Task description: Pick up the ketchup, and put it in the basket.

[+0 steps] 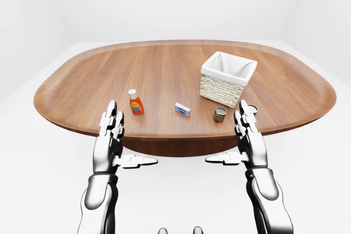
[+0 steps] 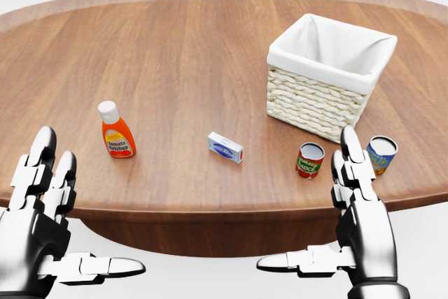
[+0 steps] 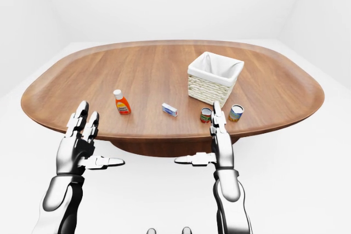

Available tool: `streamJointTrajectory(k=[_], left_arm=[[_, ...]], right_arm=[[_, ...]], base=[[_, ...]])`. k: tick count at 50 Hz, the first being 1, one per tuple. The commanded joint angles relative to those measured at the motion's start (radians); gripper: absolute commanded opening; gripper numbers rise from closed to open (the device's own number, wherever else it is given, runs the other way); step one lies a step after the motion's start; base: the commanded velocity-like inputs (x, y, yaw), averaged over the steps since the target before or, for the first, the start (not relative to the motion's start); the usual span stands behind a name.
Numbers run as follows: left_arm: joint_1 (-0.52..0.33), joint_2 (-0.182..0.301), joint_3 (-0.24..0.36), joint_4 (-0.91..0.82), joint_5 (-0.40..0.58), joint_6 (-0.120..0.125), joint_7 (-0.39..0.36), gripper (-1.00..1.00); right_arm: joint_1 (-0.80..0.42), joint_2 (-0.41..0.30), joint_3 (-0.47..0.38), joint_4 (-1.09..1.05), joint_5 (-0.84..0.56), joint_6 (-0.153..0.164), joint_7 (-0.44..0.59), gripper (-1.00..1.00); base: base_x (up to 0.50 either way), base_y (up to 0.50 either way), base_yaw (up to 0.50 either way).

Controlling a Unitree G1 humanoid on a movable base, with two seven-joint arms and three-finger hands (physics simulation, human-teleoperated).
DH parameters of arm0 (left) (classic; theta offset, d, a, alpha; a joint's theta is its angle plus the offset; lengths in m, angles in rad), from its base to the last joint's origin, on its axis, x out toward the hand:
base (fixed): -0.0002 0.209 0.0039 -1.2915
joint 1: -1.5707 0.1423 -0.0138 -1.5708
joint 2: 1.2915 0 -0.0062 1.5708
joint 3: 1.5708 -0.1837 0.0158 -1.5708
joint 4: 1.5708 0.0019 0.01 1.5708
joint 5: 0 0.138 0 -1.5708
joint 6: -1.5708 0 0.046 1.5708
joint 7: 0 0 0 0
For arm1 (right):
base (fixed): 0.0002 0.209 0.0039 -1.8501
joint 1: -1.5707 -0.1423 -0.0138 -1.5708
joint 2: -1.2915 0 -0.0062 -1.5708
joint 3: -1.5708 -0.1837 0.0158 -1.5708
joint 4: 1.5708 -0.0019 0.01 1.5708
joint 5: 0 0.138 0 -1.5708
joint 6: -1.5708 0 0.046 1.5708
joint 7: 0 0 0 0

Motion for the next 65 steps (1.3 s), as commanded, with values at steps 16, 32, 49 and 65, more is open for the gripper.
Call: streamJointTrajectory(k=[16,32,49,65], left_arm=[[-0.005,-0.002,0.029,-0.02,-0.059,0.0,-0.003,1.0],[-0.008,-0.001,0.035,-0.019,-0.062,0.0,-0.001,1.0],[-0.006,-0.002,0.026,-0.014,-0.048,0.0,0.0,1.0],[-0.002,0.0,0.012,-0.006,-0.033,0.0,-0.005,1.0]], right_arm=[[0.015,0.001,0.001,-0.027,-0.02,-0.021,-0.016,1.0],[0.015,0.0,-0.002,-0.025,-0.021,-0.026,-0.016,1.0],[0.022,-0.001,0.01,-0.031,-0.03,-0.033,-0.011,1.0],[-0.002,0.003,0.002,-0.009,-0.019,-0.002,-0.024,1.0]], base=[[0.36,0.07,0.0],[0.5,0.11,0.0],[0.5,0.11,0.0],[0.44,0.1,0.0]])
